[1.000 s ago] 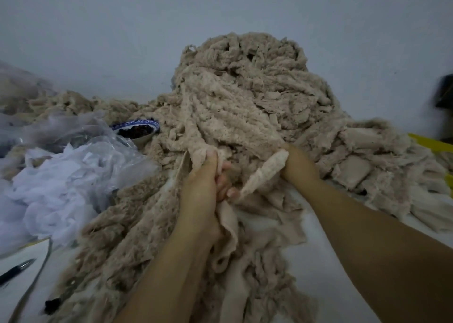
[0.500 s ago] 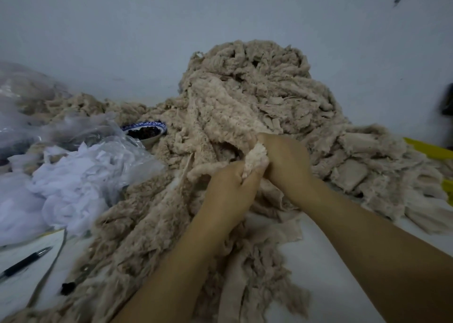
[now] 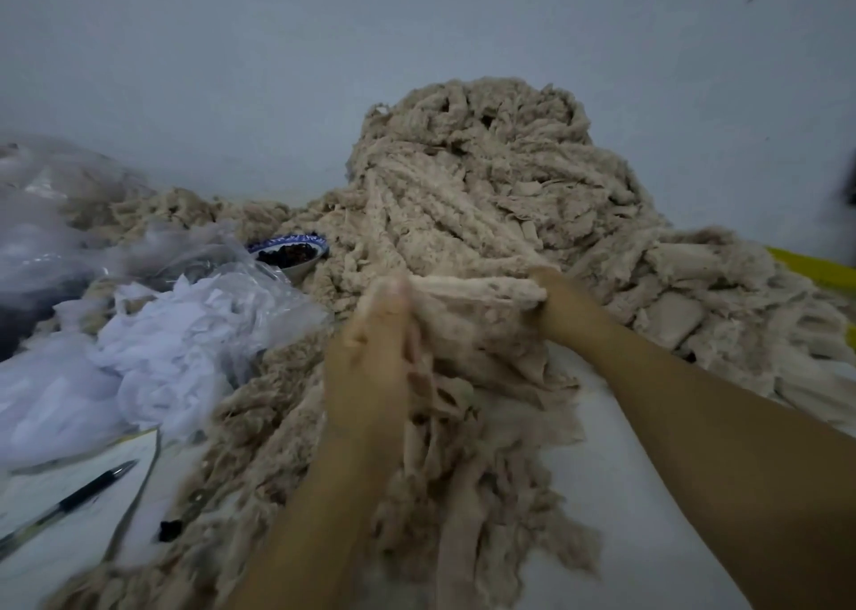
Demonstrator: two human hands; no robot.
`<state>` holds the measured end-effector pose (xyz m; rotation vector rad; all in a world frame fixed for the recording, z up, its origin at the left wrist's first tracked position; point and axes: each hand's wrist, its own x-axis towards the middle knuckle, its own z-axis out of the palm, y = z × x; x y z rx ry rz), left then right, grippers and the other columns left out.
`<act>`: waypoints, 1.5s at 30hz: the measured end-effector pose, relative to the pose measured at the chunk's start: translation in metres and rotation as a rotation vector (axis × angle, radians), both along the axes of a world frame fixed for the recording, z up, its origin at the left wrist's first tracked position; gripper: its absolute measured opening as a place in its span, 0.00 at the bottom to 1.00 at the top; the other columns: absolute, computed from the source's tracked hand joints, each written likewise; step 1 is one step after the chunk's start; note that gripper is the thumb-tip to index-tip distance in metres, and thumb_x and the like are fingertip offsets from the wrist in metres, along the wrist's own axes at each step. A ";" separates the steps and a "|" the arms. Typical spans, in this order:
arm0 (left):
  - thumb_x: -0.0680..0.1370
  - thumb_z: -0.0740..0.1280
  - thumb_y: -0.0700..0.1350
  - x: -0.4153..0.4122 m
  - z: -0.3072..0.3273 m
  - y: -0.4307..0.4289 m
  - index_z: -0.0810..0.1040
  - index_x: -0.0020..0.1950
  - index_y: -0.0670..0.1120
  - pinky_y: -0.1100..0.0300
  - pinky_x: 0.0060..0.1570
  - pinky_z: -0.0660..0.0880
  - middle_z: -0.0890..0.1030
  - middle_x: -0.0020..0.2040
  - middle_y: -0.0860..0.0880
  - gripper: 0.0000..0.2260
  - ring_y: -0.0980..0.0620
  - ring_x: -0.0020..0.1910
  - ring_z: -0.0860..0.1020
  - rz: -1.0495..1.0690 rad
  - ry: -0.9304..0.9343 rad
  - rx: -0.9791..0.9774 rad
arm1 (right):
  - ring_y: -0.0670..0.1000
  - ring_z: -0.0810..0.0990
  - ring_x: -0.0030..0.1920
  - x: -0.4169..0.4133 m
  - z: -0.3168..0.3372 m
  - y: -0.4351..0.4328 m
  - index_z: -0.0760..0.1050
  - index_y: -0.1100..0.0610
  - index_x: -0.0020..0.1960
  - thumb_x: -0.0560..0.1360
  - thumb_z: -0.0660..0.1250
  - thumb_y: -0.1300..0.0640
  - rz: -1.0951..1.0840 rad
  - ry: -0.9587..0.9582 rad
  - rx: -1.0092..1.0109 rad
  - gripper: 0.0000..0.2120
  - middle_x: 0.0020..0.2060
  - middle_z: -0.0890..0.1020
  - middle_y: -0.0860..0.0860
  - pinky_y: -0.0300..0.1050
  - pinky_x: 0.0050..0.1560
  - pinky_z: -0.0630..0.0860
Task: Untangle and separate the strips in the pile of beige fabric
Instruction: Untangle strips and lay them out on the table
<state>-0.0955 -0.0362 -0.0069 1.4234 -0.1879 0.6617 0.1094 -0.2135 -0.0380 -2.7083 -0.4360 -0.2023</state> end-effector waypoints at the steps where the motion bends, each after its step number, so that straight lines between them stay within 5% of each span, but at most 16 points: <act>1: 0.78 0.60 0.63 0.007 0.003 0.008 0.71 0.31 0.50 0.60 0.28 0.65 0.68 0.23 0.54 0.22 0.55 0.23 0.66 0.020 0.024 -0.062 | 0.56 0.76 0.42 -0.005 0.000 0.003 0.73 0.57 0.52 0.80 0.60 0.56 -0.005 0.006 -0.039 0.06 0.53 0.77 0.59 0.48 0.40 0.76; 4: 0.79 0.58 0.63 0.026 0.007 0.016 0.72 0.34 0.47 0.56 0.32 0.66 0.70 0.26 0.51 0.23 0.52 0.25 0.67 0.012 0.040 -0.068 | 0.56 0.76 0.54 -0.032 -0.001 0.018 0.66 0.52 0.69 0.77 0.65 0.43 0.102 -0.041 -0.100 0.24 0.68 0.65 0.52 0.50 0.47 0.76; 6: 0.79 0.59 0.62 0.035 0.006 0.007 0.72 0.32 0.48 0.46 0.37 0.68 0.70 0.32 0.38 0.23 0.39 0.31 0.68 -0.053 0.037 -0.054 | 0.51 0.76 0.55 -0.063 0.002 0.034 0.61 0.45 0.72 0.74 0.66 0.37 0.245 -0.162 0.054 0.31 0.71 0.62 0.46 0.48 0.45 0.74; 10: 0.77 0.63 0.63 0.033 0.004 -0.006 0.72 0.28 0.50 0.42 0.36 0.67 0.67 0.33 0.33 0.23 0.36 0.31 0.65 -0.090 0.072 -0.061 | 0.48 0.75 0.50 -0.102 0.018 0.058 0.68 0.50 0.68 0.75 0.60 0.41 0.392 -0.325 0.338 0.24 0.62 0.73 0.46 0.44 0.39 0.71; 13: 0.80 0.60 0.59 0.035 0.004 0.000 0.73 0.27 0.51 0.50 0.32 0.63 0.68 0.25 0.47 0.23 0.49 0.24 0.65 -0.134 0.117 -0.248 | 0.53 0.71 0.39 -0.100 0.010 0.049 0.68 0.54 0.45 0.76 0.55 0.53 0.389 -0.306 0.357 0.06 0.38 0.73 0.48 0.52 0.37 0.69; 15: 0.81 0.58 0.56 0.036 0.005 0.006 0.75 0.26 0.51 0.55 0.35 0.64 0.69 0.25 0.52 0.24 0.55 0.24 0.66 -0.196 0.166 -0.413 | 0.52 0.72 0.40 -0.090 0.000 0.034 0.70 0.53 0.47 0.77 0.54 0.54 0.295 -0.246 0.315 0.07 0.40 0.74 0.46 0.49 0.38 0.67; 19: 0.79 0.60 0.57 0.027 0.004 0.006 0.82 0.55 0.39 0.49 0.54 0.81 0.84 0.49 0.37 0.23 0.40 0.50 0.83 -0.434 0.175 -0.577 | 0.54 0.77 0.43 -0.063 -0.021 -0.002 0.73 0.52 0.55 0.77 0.59 0.51 0.058 -0.112 0.195 0.10 0.45 0.78 0.49 0.48 0.40 0.72; 20: 0.81 0.59 0.57 0.024 0.001 0.008 0.81 0.53 0.35 0.50 0.56 0.76 0.81 0.44 0.32 0.25 0.36 0.46 0.82 -0.485 0.159 -0.590 | 0.54 0.77 0.43 -0.056 -0.024 -0.011 0.72 0.51 0.53 0.78 0.60 0.51 0.013 -0.061 0.189 0.06 0.45 0.77 0.49 0.48 0.41 0.72; 21: 0.83 0.57 0.56 0.022 -0.001 0.011 0.80 0.41 0.36 0.55 0.45 0.82 0.79 0.32 0.36 0.26 0.40 0.35 0.81 -0.529 0.139 -0.620 | 0.53 0.77 0.44 -0.050 -0.023 -0.017 0.71 0.50 0.52 0.80 0.61 0.52 -0.008 -0.031 0.173 0.03 0.45 0.76 0.48 0.47 0.42 0.71; 22: 0.84 0.56 0.56 0.022 -0.004 0.015 0.75 0.35 0.40 0.61 0.36 0.73 0.73 0.25 0.43 0.25 0.47 0.25 0.75 -0.564 0.130 -0.652 | 0.54 0.77 0.46 -0.047 -0.019 -0.021 0.71 0.51 0.50 0.80 0.62 0.53 -0.013 -0.014 0.164 0.02 0.45 0.76 0.49 0.47 0.43 0.69; 25: 0.83 0.58 0.55 0.025 -0.012 0.033 0.69 0.35 0.47 0.62 0.31 0.66 0.65 0.21 0.52 0.20 0.56 0.21 0.64 -0.574 0.211 -0.671 | 0.58 0.76 0.44 -0.043 -0.003 -0.021 0.66 0.51 0.39 0.78 0.63 0.61 -0.021 -0.045 0.217 0.11 0.39 0.75 0.54 0.52 0.40 0.67; 30: 0.68 0.67 0.71 0.037 -0.015 0.035 0.80 0.43 0.52 0.57 0.44 0.73 0.83 0.38 0.57 0.22 0.59 0.36 0.80 -0.102 0.544 0.180 | 0.48 0.69 0.35 -0.053 0.029 0.013 0.72 0.60 0.47 0.79 0.59 0.66 -0.015 -0.122 0.626 0.05 0.36 0.73 0.50 0.43 0.36 0.67; 35: 0.72 0.69 0.67 0.052 -0.014 0.012 0.75 0.62 0.61 0.71 0.42 0.68 0.76 0.51 0.68 0.21 0.71 0.49 0.74 -0.239 0.534 0.766 | 0.51 0.72 0.39 -0.066 0.055 0.018 0.73 0.63 0.46 0.79 0.59 0.64 0.000 -0.184 0.818 0.06 0.41 0.77 0.55 0.45 0.36 0.67; 39: 0.80 0.65 0.48 0.050 -0.014 0.014 0.82 0.50 0.51 0.58 0.28 0.74 0.84 0.39 0.47 0.06 0.53 0.31 0.80 -0.152 0.486 0.613 | 0.39 0.71 0.36 -0.065 0.057 -0.004 0.70 0.45 0.39 0.76 0.59 0.69 -0.065 -0.248 0.787 0.19 0.38 0.75 0.42 0.30 0.29 0.66; 42: 0.80 0.63 0.46 0.044 -0.012 0.015 0.83 0.47 0.55 0.63 0.24 0.68 0.82 0.33 0.51 0.10 0.51 0.23 0.74 0.025 0.352 0.589 | 0.43 0.72 0.39 -0.063 0.044 -0.015 0.72 0.48 0.41 0.75 0.58 0.68 -0.157 -0.280 0.729 0.16 0.41 0.76 0.47 0.43 0.32 0.65; 45: 0.76 0.60 0.47 0.039 -0.019 0.006 0.74 0.34 0.47 0.53 0.29 0.67 0.75 0.31 0.45 0.12 0.45 0.30 0.72 0.042 0.142 0.893 | 0.52 0.75 0.42 -0.053 0.031 -0.013 0.74 0.56 0.48 0.79 0.57 0.65 -0.253 -0.141 0.686 0.09 0.44 0.78 0.53 0.45 0.35 0.68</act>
